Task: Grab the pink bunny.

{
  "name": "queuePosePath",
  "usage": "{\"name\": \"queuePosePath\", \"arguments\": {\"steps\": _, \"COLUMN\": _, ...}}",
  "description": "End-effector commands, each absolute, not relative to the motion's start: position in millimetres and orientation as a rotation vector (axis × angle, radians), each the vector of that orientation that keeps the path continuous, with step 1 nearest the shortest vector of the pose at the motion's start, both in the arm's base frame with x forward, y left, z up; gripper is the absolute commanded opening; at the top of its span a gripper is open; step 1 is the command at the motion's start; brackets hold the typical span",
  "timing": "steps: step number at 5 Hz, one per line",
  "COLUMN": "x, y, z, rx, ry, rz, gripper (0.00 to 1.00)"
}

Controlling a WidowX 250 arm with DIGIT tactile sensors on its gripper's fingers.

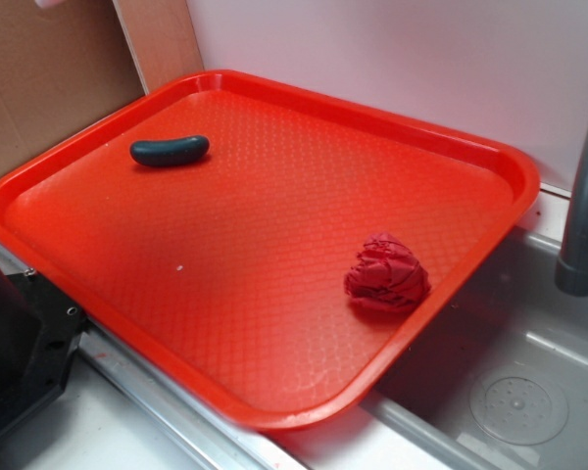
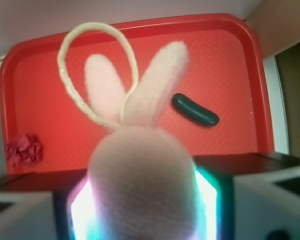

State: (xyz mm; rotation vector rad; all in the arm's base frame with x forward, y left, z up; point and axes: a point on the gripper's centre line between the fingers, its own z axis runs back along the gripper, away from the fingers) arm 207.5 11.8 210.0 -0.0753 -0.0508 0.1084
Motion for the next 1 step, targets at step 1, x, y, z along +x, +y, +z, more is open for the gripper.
{"name": "queuePosePath", "arguments": {"steps": 1, "x": 209.7, "y": 31.6, "z": 218.7, "rx": -0.073, "ry": -0.058, "rz": 0.137, "gripper": 0.0}}
